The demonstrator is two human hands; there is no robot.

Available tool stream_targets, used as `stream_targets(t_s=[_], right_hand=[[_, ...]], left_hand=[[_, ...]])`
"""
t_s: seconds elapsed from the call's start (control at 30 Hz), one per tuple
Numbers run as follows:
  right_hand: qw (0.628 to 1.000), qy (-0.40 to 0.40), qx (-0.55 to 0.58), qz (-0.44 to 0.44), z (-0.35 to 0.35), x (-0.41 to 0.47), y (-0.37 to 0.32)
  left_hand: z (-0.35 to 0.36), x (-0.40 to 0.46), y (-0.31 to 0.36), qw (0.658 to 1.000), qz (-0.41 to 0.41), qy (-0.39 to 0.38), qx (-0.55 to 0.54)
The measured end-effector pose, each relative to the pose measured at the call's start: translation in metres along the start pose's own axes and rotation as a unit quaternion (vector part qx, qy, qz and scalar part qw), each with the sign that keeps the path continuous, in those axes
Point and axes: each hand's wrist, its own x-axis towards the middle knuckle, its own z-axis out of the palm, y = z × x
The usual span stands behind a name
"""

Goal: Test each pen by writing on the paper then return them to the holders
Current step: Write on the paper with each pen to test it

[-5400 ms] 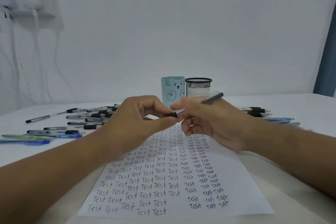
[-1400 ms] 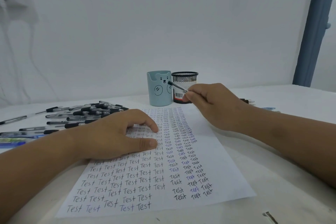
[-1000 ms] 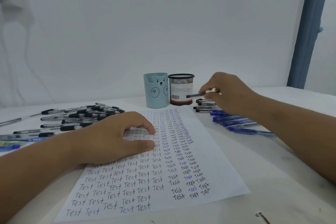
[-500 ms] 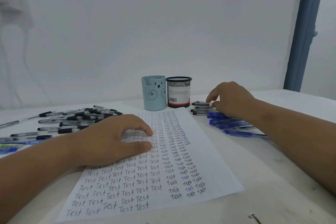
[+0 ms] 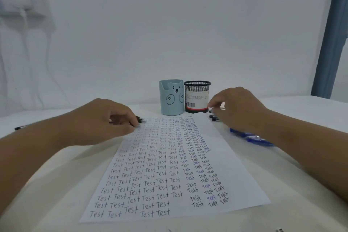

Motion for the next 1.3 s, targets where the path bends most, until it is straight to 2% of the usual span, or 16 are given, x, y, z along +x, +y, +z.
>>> stream_targets(t_s=[0.2,0.33,0.47,0.53,0.8,0.93,1.13,1.2,1.27,1.3], right_hand=[[0.982,-0.046,0.116,-0.138,0.011,-0.024,-0.06],[0.963,-0.096,0.129,-0.215,0.016,-0.03,-0.076],[0.954,-0.105,0.152,-0.238,0.021,-0.03,-0.074],[0.951,-0.109,0.148,-0.247,0.021,-0.03,-0.073],[0.949,-0.116,0.143,-0.254,0.022,-0.03,-0.071],[0.948,-0.123,0.148,-0.253,0.022,-0.03,-0.073],[0.95,-0.125,0.147,-0.245,0.021,-0.03,-0.073],[0.951,-0.124,0.145,-0.243,0.022,-0.03,-0.072],[0.952,-0.126,0.148,-0.238,0.021,-0.03,-0.072],[0.952,-0.127,0.149,-0.234,0.021,-0.03,-0.072]], left_hand=[[-0.049,-0.009,-0.03,0.992,-0.069,-0.09,0.062],[-0.083,-0.024,-0.05,0.969,-0.154,-0.169,0.088],[-0.1,-0.032,-0.061,0.932,-0.225,-0.244,0.143],[-0.097,-0.031,-0.063,0.922,-0.239,-0.251,0.174],[-0.093,-0.027,-0.072,0.927,-0.272,-0.195,0.168],[-0.094,-0.03,-0.075,0.916,-0.298,-0.18,0.198],[-0.091,-0.031,-0.069,0.936,-0.26,-0.134,0.196],[-0.091,-0.031,-0.06,0.966,-0.213,-0.076,0.127],[-0.087,-0.029,-0.047,0.989,-0.147,0.002,-0.005],[-0.083,-0.026,-0.039,0.99,-0.112,0.041,-0.079]])
